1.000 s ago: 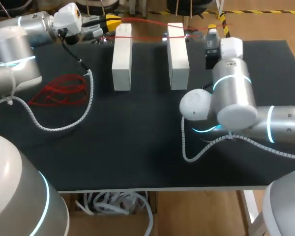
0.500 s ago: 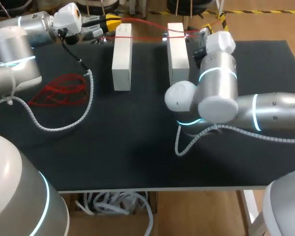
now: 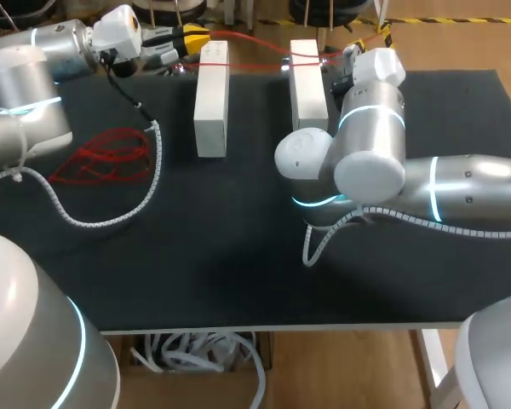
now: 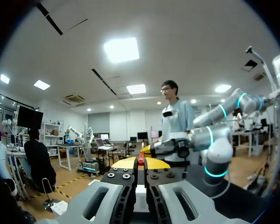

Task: Grab the tape and strap the tape.

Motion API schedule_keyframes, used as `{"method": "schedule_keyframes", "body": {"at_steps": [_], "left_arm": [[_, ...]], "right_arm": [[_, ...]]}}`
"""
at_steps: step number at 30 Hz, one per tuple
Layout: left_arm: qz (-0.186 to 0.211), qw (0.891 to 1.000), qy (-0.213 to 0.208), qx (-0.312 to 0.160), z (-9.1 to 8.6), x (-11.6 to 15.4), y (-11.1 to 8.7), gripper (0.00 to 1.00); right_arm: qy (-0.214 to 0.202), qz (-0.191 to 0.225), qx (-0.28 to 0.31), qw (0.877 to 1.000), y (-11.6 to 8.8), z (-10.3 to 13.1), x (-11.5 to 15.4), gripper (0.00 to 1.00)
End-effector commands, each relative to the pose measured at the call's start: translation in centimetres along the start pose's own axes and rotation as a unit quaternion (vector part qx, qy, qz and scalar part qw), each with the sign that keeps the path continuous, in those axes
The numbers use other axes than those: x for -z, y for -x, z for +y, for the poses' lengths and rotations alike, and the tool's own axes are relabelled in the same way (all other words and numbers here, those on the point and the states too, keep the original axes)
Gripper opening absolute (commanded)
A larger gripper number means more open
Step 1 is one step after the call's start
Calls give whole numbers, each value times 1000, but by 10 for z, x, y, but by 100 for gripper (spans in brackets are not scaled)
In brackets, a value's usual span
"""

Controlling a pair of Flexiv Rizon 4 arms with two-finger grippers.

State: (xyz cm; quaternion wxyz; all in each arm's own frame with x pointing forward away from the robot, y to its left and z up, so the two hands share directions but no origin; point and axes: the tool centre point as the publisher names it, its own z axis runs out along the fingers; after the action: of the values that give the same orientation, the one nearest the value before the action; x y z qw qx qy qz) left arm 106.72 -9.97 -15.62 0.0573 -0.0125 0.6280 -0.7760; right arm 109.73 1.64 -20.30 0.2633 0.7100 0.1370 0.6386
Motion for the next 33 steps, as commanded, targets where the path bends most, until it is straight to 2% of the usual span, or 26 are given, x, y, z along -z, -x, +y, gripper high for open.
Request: {"method": "schedule_keyframes", "body": {"at_steps": [1, 9, 11, 12, 13, 16, 17, 18, 23, 26, 28, 33], "left_arm": [[-1, 1000, 0, -1, 0, 0, -1, 0], [-1, 1000, 0, -1, 0, 0, -1, 0], [24, 997, 61, 51, -3, 0, -1, 0], [36, 990, 106, 82, -5, -1, 0, 0], [41, 986, 135, 91, -7, -2, -1, 0], [50, 956, 242, 158, -16, -3, -3, 0], [50, 944, 275, 175, -20, -3, -5, 0], [49, 926, 313, 206, -24, -3, -5, 0], [53, 848, 455, 267, -44, -12, -2, 0], [54, 824, 498, 264, -42, -16, -2, 0], [56, 828, 498, 254, -35, -17, -2, 0], [56, 828, 498, 254, -35, -17, -2, 0]], "right_arm": [[-2, -5, 1, 1000, -3, 2, 0, 0], [-2, -5, 1, 1000, -3, 2, 0, 0], [-2, -5, 1, 1000, -3, 2, 0, 0], [-2, -5, 1, 1000, -3, 2, 0, 0], [-2, -5, 1, 1000, -3, 2, 0, 0], [-2, -5, 1, 1000, -3, 2, 0, 0], [-2, -5, 1, 1000, -3, 2, 0, 0], [-2, -5, 1, 1000, -3, 2, 0, 0], [-2, -5, 1, 1000, -3, 2, 0, 0], [-2, -5, 1, 1000, -3, 2, 0, 0], [-2, -5, 1, 1000, -3, 2, 0, 0], [-2, -5, 1, 1000, -3, 2, 0, 0]]}}
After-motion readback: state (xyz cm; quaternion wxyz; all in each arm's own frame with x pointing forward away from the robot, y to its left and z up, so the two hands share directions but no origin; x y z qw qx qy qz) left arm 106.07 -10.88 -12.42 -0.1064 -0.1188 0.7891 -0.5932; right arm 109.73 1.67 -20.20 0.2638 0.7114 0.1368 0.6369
